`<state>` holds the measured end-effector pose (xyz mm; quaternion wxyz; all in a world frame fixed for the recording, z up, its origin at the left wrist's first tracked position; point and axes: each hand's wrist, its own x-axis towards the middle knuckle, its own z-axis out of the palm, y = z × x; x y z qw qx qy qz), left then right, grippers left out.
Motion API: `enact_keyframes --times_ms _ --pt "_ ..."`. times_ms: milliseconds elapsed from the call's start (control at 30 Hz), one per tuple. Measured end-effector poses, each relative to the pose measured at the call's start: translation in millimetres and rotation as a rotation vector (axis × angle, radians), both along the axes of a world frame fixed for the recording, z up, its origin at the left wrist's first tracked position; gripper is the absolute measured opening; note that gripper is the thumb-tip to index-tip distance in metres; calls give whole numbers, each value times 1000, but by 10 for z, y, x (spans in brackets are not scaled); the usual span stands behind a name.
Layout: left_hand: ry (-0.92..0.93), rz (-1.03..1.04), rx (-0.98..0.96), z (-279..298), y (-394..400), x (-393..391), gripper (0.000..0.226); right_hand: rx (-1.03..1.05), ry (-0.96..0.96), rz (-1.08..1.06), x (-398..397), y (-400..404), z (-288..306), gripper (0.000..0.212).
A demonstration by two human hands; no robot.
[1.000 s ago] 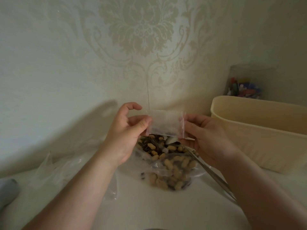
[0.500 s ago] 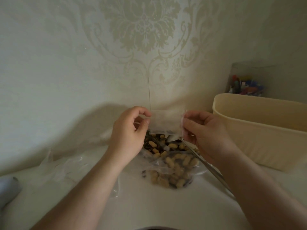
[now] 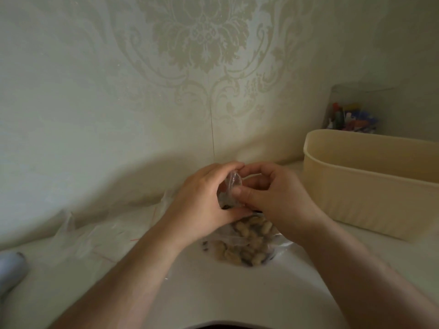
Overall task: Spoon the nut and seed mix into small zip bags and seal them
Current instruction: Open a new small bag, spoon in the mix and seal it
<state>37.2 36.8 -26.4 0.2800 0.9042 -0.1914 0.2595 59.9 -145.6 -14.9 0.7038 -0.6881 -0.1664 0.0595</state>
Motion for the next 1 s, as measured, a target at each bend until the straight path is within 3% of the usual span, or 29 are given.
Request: enact_keyframes --times_ms 267,433,500,600,700,767,867,1000 --pt "24 -4 -22 -24 25 -10 87 62 3 -26 13 -24 9 17" --pt "24 -23 -87 -49 51 8 75 1 -56 -37 41 -69 24 10" --pt "40 10 -110 -49 84 19 72 -144 -174 -75 88 -183 65 8" --pt "116 -15 -182 -3 142 15 60 -472 -335 -109 144 -454 170 23" --pt "356 -127 -372 38 194 36 44 -888 -361 72 155 -695 187 33" --pt "489 -154 -342 32 203 55 42 -1092 -349 183 130 -791 116 46" --pt "569 -121 -164 34 154 24 42 -1154 -392 196 91 -885 -32 73" --pt "670 -94 -39 24 81 -18 49 -1083 -423 181 99 -893 -175 73"
